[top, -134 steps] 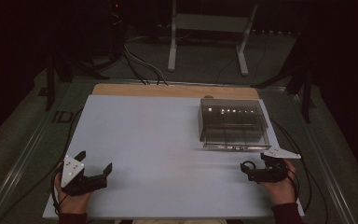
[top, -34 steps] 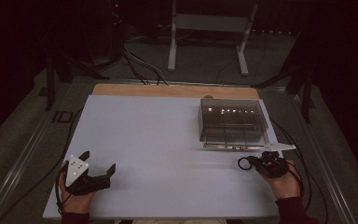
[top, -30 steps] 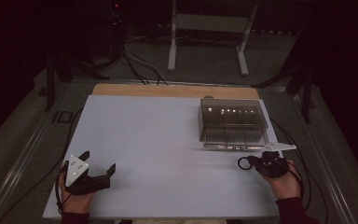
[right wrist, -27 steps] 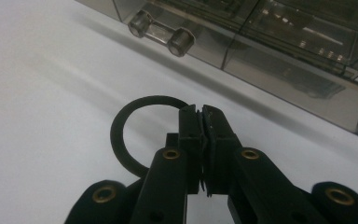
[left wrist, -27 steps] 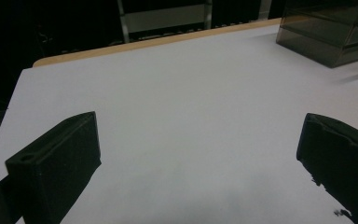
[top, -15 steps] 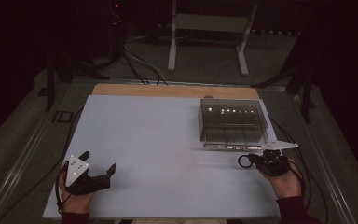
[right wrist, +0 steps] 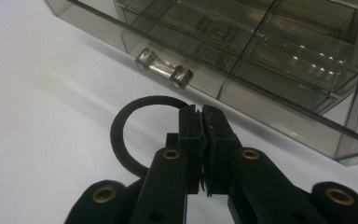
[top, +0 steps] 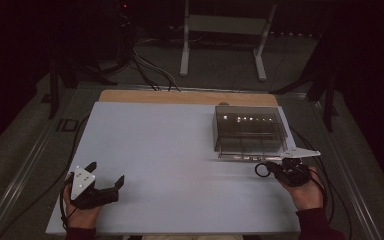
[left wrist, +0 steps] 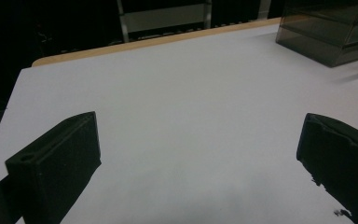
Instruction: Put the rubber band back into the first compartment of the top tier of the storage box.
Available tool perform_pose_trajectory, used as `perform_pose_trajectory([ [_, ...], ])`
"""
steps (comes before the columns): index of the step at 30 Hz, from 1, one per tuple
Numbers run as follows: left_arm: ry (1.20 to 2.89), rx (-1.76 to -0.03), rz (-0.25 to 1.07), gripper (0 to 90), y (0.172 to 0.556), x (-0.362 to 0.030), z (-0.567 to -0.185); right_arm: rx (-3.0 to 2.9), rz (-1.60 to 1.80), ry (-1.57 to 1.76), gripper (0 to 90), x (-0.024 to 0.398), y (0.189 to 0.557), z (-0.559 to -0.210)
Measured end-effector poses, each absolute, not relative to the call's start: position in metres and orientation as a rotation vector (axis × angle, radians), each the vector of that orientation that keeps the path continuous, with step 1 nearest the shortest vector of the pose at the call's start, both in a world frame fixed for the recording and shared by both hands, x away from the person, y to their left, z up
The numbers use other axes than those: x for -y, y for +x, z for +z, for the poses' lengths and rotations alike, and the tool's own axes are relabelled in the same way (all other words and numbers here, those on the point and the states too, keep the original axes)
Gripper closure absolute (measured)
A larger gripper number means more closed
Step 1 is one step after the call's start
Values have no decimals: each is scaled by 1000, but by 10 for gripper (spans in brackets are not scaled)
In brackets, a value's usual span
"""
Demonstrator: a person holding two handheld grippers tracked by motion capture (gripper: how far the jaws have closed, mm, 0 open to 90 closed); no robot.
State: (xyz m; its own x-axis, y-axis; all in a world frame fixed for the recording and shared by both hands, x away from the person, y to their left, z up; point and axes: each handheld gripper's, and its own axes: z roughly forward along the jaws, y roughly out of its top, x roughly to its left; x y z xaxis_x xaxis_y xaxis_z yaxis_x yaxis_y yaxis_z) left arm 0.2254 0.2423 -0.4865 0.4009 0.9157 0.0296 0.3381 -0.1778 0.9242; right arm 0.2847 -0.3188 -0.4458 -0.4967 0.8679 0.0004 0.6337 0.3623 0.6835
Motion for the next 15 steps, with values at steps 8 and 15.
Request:
perform_pose_trajectory([
  [8, 1725, -1103, 774, 5, 226, -242, -487, -2265, 901, 1309, 881, 318, 286, -442],
  [15, 1725, -1102, 775, 5, 226, -242, -487, -2257, 912, 1303, 880, 317, 287, -437],
])
